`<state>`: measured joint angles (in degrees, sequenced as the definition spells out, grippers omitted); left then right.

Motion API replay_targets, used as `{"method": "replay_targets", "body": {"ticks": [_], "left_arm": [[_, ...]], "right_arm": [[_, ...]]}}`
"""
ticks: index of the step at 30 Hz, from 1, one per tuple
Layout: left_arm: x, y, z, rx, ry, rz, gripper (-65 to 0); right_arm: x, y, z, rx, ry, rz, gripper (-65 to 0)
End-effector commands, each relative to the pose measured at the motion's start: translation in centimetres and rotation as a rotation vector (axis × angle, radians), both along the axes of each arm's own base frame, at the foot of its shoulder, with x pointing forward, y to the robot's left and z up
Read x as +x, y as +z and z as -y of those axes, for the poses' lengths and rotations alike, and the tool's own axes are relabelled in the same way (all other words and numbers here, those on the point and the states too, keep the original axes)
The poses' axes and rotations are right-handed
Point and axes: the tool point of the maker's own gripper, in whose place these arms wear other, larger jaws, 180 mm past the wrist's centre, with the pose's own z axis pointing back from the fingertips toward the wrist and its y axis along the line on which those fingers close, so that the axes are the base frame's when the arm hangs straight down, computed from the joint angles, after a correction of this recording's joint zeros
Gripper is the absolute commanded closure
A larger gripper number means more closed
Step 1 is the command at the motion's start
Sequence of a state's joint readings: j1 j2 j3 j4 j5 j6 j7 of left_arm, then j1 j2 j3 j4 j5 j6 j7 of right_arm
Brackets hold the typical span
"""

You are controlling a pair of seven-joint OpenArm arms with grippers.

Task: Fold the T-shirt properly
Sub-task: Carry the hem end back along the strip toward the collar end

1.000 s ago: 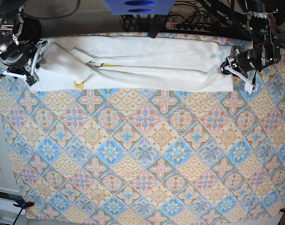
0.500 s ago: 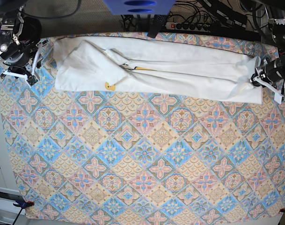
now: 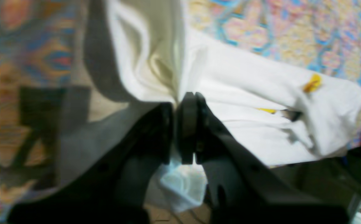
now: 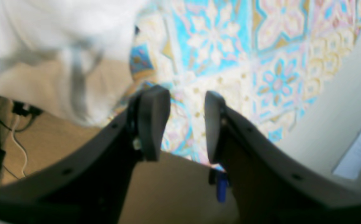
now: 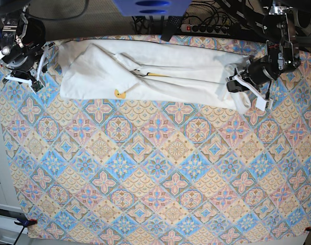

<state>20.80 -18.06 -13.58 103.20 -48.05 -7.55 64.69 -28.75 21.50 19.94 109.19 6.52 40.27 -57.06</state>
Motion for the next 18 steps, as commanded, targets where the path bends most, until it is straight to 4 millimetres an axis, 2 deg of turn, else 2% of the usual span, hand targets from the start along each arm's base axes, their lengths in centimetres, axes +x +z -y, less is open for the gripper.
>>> {"method": "replay_targets", "body": {"ticks": [1,6,8,13,16,18], "left_arm": [[0.2,0.4,1.0,-0.023,-0.014,0.018,0.0],[-0.6,-0.2,5.9,-0.115,-0.068,-0.007,0.0],[-0.8,-0.3,7.1,-0.134,-0.090,-0.011,0.0],[-1.3,-0.8,8.5,-0.154,-0.122,-0.031,0.0],[-1.9,-1.8,8.4,-0.159,-0.116,-0.065,0.0],[-2.1,-2.0,8.4,-0.160,-0.118,-0.078,-4.2]], "right_arm": [[0.6,1.0,0.8,-0.026,0.004,0.027,-21.7],[0.6,1.0,0.7,-0.025,0.004,0.028,-21.7],[0.7,1.0,0.7,-0.025,0.004,0.029,-21.7],[1.5,1.4,0.7,-0.025,0.004,0.052,-21.7],[2.1,1.7,0.7,-0.025,0.004,0.068,-21.7],[2.2,1.8,0.7,-0.025,0.004,0.069,-21.7]]}}
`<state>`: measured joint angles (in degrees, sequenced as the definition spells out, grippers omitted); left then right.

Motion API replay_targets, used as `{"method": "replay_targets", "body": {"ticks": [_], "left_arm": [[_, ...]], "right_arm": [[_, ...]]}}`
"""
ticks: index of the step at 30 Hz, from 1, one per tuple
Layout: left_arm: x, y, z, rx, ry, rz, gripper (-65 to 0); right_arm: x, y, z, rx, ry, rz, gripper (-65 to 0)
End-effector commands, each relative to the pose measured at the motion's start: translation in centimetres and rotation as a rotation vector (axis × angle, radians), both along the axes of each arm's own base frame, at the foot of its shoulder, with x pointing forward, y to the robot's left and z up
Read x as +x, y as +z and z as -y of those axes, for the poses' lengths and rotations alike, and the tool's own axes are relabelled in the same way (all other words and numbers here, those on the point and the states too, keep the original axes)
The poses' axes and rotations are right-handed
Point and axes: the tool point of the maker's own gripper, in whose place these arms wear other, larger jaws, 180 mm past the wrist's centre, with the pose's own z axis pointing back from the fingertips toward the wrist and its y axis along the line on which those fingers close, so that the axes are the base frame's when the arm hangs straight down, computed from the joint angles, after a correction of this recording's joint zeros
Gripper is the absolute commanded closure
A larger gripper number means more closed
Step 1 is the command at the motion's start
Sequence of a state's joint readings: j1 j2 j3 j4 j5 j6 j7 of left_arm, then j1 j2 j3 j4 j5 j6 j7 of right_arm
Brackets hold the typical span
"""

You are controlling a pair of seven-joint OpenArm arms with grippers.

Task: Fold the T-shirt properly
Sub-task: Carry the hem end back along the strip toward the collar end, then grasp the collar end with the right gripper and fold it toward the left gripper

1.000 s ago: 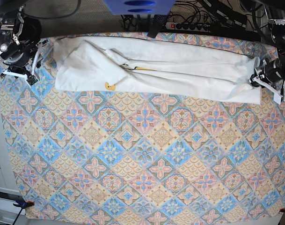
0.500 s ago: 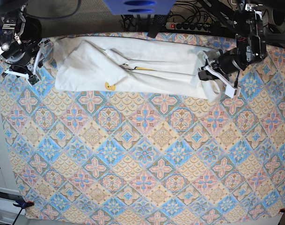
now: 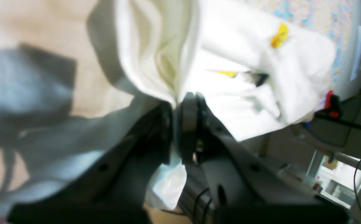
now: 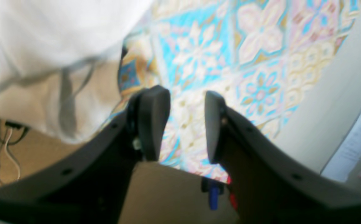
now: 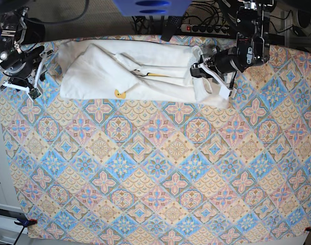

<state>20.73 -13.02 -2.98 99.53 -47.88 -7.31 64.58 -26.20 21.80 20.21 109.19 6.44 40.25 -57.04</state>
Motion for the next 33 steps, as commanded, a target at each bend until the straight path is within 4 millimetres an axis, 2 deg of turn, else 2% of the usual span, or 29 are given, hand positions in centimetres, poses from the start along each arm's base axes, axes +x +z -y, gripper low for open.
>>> {"method": "replay_targets", "body": {"ticks": [1,3,6,9,12,17,21,27,30,33], "left_arm": [[0.7,1.0,0.3,-0.017,-0.005,0.036,-8.9],[1.1,1.9,0.3,-0.016,-0.012,0.068,-19.7],[2.0,5.1,0.7,-0.037,-0.030,0.164,-31.4],[2.9,7.9,-0.5,-0.070,-0.011,0.232,-32.2],[3.8,8.7,-3.9,-0.034,0.041,0.255,-32.2],[4.3,8.1,-9.5,0.067,0.117,0.238,-32.2],[4.0,6.8,-12.1,0.102,0.160,0.190,-32.2],[3.2,5.0,-12.8,0.093,0.194,0.130,-32.2],[3.2,4.8,-12.7,0.089,0.194,0.126,-32.2],[3.2,4.8,-12.6,0.087,0.195,0.126,-32.2]], "right_arm": [[0.4,0.8,0.4,-0.018,0.005,0.023,-21.7],[0.4,0.8,0.4,-0.018,0.005,0.023,-21.7],[0.4,0.8,0.4,-0.018,0.005,0.023,-21.7],[0.2,0.6,0.2,-0.014,0.011,0.015,-21.9],[0.1,0.5,0.2,-0.013,0.011,0.008,-22.2],[0.0,0.4,0.0,0.002,0.007,0.006,-22.3],[0.3,0.5,-1.5,0.112,-0.006,0.022,-22.3],[-0.2,-1.3,-2.3,0.271,-0.077,-0.047,-23.7],[0.1,-2.2,-3.0,0.361,-0.107,-0.056,-31.6],[-0.8,-3.6,-3.1,0.435,-0.160,-0.091,-40.1]]}}
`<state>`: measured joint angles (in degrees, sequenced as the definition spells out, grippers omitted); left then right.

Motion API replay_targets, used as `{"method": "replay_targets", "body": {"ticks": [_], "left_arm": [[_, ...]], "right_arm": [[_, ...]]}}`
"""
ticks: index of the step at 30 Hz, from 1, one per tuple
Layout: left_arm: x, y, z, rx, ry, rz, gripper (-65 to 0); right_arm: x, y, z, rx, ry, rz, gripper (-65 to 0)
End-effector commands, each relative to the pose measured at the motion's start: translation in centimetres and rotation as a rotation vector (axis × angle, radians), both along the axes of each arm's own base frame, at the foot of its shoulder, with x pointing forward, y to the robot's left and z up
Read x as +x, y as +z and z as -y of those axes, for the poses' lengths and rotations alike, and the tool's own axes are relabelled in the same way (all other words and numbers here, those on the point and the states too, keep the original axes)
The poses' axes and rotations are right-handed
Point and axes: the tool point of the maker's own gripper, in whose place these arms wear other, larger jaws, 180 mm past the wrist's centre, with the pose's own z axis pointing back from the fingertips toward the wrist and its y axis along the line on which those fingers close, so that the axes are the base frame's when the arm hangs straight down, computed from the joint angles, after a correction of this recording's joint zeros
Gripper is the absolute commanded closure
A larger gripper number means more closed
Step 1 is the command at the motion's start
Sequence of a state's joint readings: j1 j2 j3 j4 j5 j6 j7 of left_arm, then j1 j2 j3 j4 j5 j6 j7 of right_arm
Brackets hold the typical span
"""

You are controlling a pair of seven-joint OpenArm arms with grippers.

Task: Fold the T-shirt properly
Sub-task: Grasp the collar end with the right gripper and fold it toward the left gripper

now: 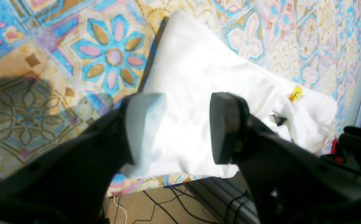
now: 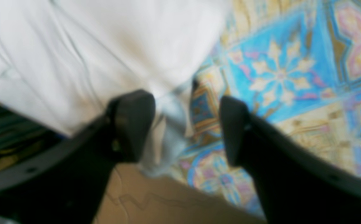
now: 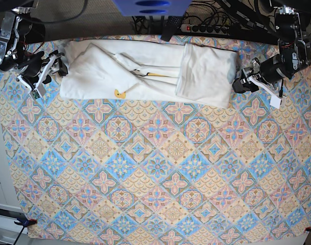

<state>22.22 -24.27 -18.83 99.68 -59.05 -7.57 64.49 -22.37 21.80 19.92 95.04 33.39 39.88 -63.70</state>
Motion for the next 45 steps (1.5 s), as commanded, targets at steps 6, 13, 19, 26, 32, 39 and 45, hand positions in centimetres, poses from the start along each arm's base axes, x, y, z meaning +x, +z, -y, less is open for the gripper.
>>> {"method": "replay_targets", "body": {"ticks": [6,13,19,26,32,39,45], "left_arm": [[0.6,0.8,-0.2,0.001,-0.006,0.030,-32.2],[0.6,0.8,-0.2,0.001,-0.008,0.031,-32.2],[0.7,0.9,-0.1,0.002,-0.009,0.034,-32.2],[1.3,1.1,-0.1,0.001,-0.010,0.048,-32.2],[1.3,1.1,-0.1,0.001,-0.010,0.048,-32.2],[1.3,1.1,-0.1,0.001,-0.010,0.048,-32.2],[1.3,1.1,-0.1,0.001,-0.010,0.048,-32.2]], "right_arm": [[0.3,-1.0,0.5,0.090,-0.070,-0.018,-42.9],[0.8,-2.2,-0.1,0.208,-0.149,-0.020,-42.9],[0.3,-3.5,-0.9,0.252,-0.186,-0.050,-42.9],[0.5,-4.9,-2.8,0.318,-0.215,-0.079,-42.9],[-0.1,-5.6,-5.0,0.332,-0.148,-0.117,-39.7],[-0.7,-5.9,-6.3,0.340,-0.110,-0.145,-20.5],[-0.2,-5.6,-5.7,0.336,-0.123,-0.130,-1.1]]}}
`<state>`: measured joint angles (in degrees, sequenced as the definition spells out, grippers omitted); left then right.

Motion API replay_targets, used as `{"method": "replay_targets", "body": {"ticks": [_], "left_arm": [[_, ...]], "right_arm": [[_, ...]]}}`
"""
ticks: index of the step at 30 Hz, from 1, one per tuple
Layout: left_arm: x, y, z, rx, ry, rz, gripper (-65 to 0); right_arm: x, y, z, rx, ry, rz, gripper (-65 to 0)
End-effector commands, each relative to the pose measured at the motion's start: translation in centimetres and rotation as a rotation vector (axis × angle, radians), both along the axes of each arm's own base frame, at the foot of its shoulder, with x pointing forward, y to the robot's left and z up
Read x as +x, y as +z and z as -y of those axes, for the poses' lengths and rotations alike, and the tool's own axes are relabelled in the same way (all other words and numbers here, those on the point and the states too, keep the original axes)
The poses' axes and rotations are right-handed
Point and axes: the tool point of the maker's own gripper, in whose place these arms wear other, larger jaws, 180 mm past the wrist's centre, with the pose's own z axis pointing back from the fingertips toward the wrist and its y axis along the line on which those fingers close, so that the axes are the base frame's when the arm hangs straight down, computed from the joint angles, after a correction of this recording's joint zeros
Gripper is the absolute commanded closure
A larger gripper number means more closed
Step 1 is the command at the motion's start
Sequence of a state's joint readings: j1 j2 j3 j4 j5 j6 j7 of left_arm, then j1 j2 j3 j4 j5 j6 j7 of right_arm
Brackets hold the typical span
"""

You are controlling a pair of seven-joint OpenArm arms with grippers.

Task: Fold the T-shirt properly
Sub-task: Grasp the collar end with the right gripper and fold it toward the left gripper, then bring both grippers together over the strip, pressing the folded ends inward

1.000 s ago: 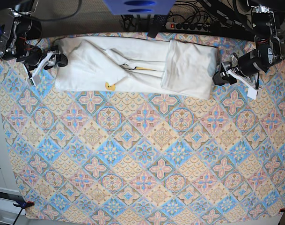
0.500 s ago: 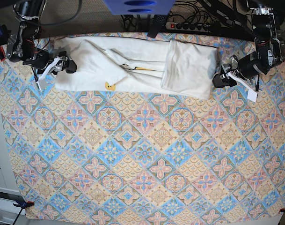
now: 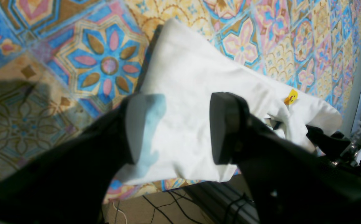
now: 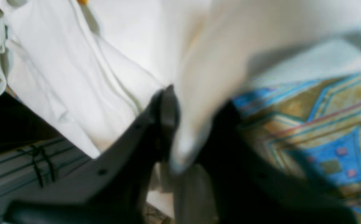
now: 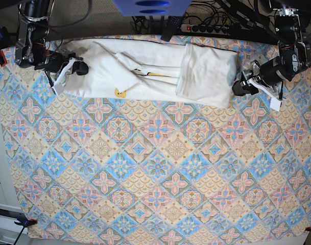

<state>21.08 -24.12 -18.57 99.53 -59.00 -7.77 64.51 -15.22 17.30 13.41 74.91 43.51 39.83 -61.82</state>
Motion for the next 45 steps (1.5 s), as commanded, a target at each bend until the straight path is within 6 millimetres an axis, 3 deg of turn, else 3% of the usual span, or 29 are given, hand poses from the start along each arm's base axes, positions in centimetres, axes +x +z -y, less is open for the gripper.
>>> {"method": "replay_targets", "body": {"ticks": [1,5,11,18,20,23,25,29,35,41,45], "left_arm": [[0.6,0.9,-0.3,0.004,-0.003,0.032,-32.2],[0.6,0.9,-0.3,0.004,-0.003,0.032,-32.2],[0.6,0.9,-0.3,0.004,-0.003,0.032,-32.2],[0.5,0.7,0.0,-0.008,0.005,0.031,-31.8],[0.4,0.6,0.1,-0.015,0.012,0.030,-27.7],[0.1,0.0,0.1,-0.009,0.014,0.010,-15.7],[-0.3,-0.9,0.1,-0.009,0.032,-0.012,-9.9],[-1.4,-3.0,0.5,-0.007,0.060,-0.069,-9.3],[-2.8,-5.5,1.9,0.009,0.080,-0.134,-8.5],[-2.0,-6.7,5.9,0.031,-0.020,-0.104,-8.2],[-1.9,-7.7,8.0,0.082,-0.092,-0.073,-1.9]], "right_arm": [[0.0,0.2,1.1,-0.026,-0.001,-0.001,0.0],[0.8,1.0,3.8,-0.053,-0.087,0.030,-0.3],[5.3,4.1,8.3,-0.132,-0.146,0.140,-0.3],[7.8,5.3,11.1,-0.279,-0.126,0.164,-0.3],[7.9,5.5,11.1,-0.291,-0.119,0.168,-0.3],[8.8,7.3,10.8,-0.331,-0.079,0.213,-0.3],[8.5,7.8,9.5,-0.357,-0.009,0.213,-0.3],[8.1,8.9,5.9,-0.388,0.146,0.259,-0.3],[6.9,10.2,-2.1,-0.361,0.405,0.348,-0.3],[5.7,10.7,-8.3,-0.274,0.545,0.400,-0.2],[4.8,10.9,-11.7,-0.209,0.592,0.419,-0.2]]}}
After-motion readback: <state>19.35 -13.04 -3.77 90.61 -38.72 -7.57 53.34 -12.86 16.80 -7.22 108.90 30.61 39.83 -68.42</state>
